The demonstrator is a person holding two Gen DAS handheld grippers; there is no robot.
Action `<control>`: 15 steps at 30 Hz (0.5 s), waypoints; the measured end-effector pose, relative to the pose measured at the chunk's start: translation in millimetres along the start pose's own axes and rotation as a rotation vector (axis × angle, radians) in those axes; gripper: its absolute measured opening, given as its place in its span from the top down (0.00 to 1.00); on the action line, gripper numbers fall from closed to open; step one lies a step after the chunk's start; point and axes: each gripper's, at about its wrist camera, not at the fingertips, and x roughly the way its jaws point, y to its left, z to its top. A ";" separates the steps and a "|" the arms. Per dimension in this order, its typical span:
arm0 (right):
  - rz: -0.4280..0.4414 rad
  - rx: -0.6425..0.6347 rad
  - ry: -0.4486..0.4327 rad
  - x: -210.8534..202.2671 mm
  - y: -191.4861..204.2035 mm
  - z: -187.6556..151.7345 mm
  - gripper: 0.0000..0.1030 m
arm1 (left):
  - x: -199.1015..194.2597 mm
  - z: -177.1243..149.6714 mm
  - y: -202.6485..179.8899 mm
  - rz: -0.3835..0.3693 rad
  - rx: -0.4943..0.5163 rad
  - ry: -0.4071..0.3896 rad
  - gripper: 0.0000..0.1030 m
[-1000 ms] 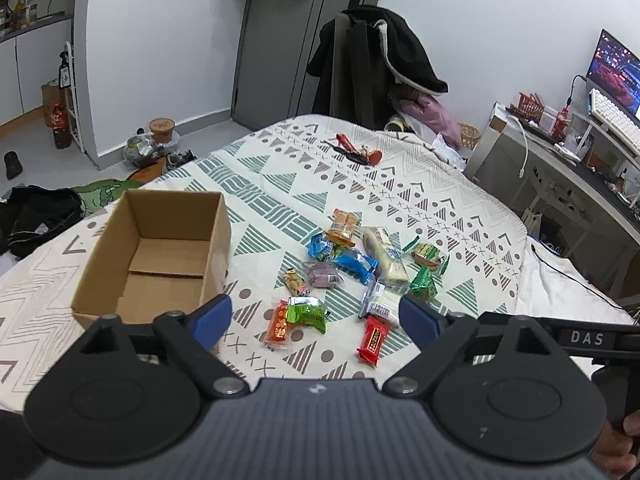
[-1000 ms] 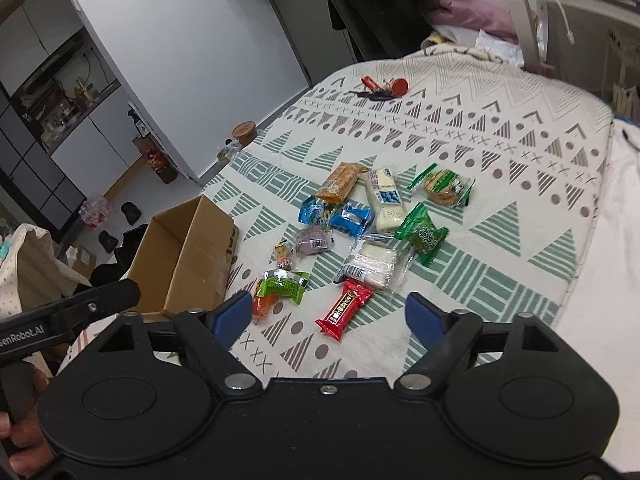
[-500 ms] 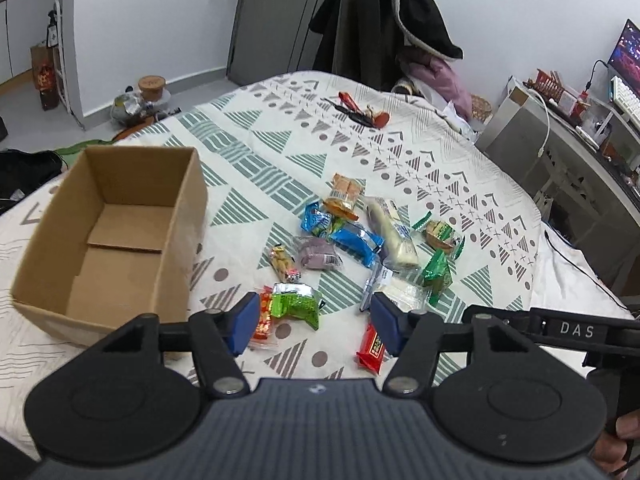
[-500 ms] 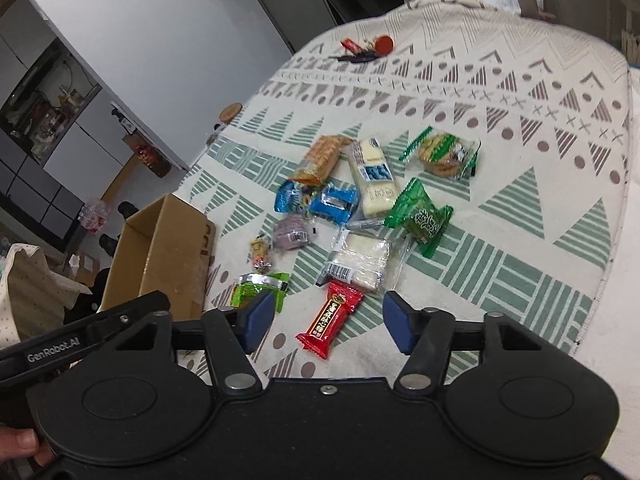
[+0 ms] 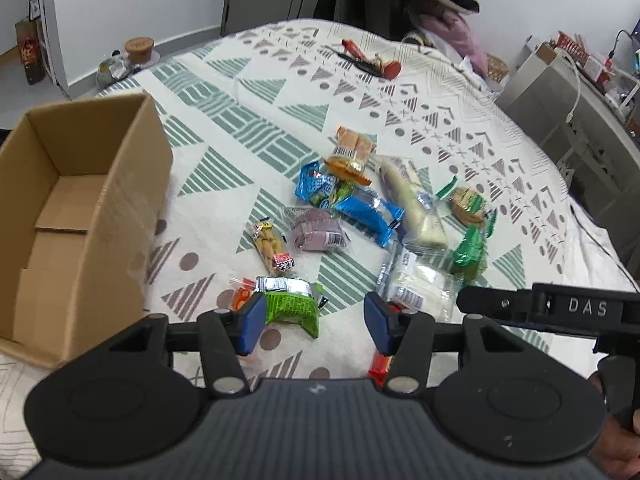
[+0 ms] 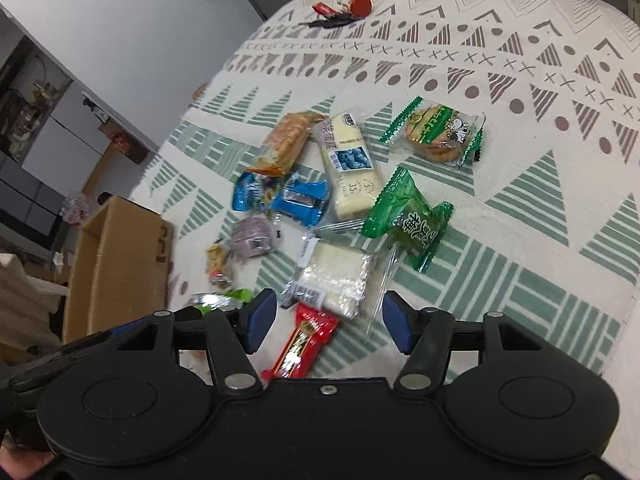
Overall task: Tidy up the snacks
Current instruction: 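Move left gripper to green lime packet while right gripper approaches white bread packet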
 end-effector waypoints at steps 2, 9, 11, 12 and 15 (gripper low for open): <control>0.001 0.005 0.020 7.9 -2.5 1.5 0.36 | 9.5 1.8 1.3 0.002 -0.002 0.013 0.49; -0.030 0.007 0.065 34.3 -7.1 8.4 0.32 | 36.7 3.7 6.9 0.015 -0.020 0.060 0.49; -0.033 -0.004 0.070 40.5 -5.3 10.7 0.32 | 41.4 4.7 5.9 0.014 -0.016 0.059 0.49; -0.039 -0.010 0.073 43.2 -4.0 11.3 0.32 | 44.4 5.7 5.7 0.012 -0.020 0.066 0.49; -0.053 -0.030 0.073 48.2 -1.0 12.6 0.30 | 52.6 6.4 6.4 0.010 -0.035 0.083 0.51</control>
